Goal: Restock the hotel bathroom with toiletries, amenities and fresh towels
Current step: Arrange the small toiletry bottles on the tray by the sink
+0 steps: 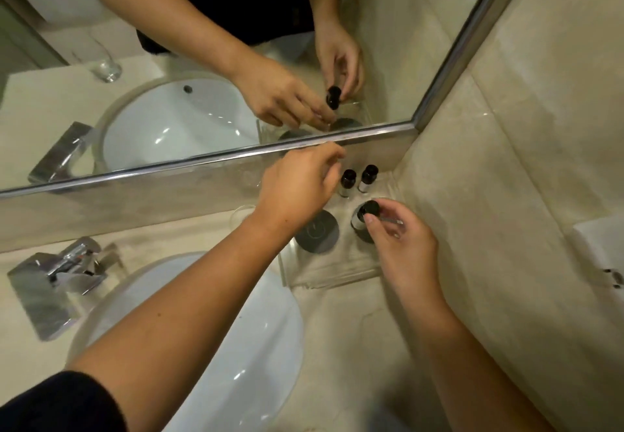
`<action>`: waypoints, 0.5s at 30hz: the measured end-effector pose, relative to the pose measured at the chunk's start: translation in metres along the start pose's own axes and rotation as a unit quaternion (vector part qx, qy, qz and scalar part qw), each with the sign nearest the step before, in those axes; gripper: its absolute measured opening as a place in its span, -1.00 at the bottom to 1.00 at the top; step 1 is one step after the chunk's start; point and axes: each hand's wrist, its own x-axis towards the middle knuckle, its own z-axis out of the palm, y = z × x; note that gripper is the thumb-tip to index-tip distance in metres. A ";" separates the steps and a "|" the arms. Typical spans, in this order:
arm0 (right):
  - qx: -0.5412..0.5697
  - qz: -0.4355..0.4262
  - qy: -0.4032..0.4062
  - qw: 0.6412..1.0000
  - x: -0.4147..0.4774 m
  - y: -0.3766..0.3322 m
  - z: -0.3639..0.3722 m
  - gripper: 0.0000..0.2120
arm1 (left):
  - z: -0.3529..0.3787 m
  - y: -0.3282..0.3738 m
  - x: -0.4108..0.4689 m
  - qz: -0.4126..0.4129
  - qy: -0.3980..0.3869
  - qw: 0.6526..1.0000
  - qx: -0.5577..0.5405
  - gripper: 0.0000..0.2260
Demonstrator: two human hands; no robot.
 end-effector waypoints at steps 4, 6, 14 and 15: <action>-0.024 -0.030 -0.002 0.999 0.010 -0.012 0.025 -0.69 | -0.006 -0.026 -0.038 -0.082 -0.059 0.993 -0.060 -0.78; -0.045 -0.043 0.003 0.998 0.013 -0.015 0.038 -0.67 | -0.002 -0.035 -0.052 -0.146 -0.088 0.980 -0.103 -0.76; -0.103 -0.044 0.021 0.993 0.020 -0.017 0.075 -0.68 | 0.031 -0.033 -0.069 -0.271 -0.166 0.902 -0.293 -0.55; -0.115 -0.047 0.022 0.992 0.020 -0.017 0.078 -0.68 | 0.033 -0.033 -0.069 -0.278 -0.167 0.897 -0.302 -0.54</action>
